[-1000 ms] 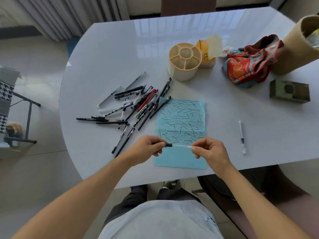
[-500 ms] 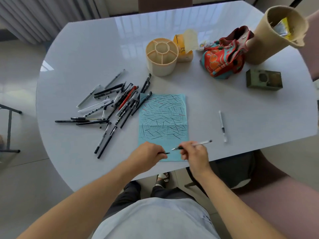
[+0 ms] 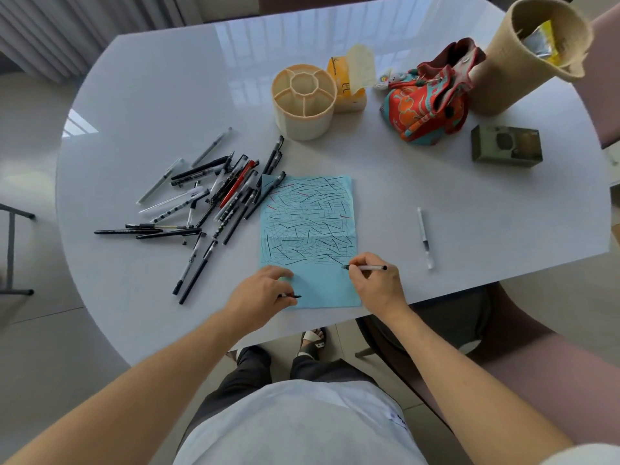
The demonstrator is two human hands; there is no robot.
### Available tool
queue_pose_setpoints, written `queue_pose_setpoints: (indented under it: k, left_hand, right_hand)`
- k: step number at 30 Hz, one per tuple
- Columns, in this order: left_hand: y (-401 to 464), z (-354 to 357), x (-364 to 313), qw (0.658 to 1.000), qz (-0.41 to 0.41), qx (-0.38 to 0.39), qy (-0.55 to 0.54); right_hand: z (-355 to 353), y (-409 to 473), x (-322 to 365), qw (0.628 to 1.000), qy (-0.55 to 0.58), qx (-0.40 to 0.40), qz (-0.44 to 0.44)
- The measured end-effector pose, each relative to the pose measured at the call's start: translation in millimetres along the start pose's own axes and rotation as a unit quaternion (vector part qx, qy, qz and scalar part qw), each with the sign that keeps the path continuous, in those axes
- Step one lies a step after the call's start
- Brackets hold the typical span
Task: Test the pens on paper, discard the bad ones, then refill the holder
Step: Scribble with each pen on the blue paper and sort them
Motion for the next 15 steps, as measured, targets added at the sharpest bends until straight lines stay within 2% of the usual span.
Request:
queue_pose_setpoints:
  k: [3,7,9,12,15]
  left_hand:
    - [-2,1,0,1.000,-0.005,0.004,-0.005]
    - [-1,2,0,1.000,-0.021,0.012,-0.012]
    - [1,1,-1,0.999,-0.025,0.008,-0.025]
    - [3,-6,-7,0.998,-0.036,-0.023,-0.052]
    - [5,-13,-15,0.994,-0.058,-0.032,-0.088]
  right_hand:
    - [-4,0,-2,1.000,-0.024,-0.012,-0.012]
    - [-21,1,-9,0.999,-0.014,-0.048,0.017]
    - [-23,0,-8,0.996,0.044,-0.064,0.037]
    - [-21,-2,1,0.972,0.199,-0.093,0.079]
    - [-7,-7,23,0.945,0.316,-0.039,0.081]
Point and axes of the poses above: each hand's wrist, its own y-axis towards the middle knuckle, its own z-axis out of the palm, x = y × z, the point moved 7 cm from there along y, towards the middle knuckle, and after that the axes turned 11 degrees about -z, right-handed, at the moved point
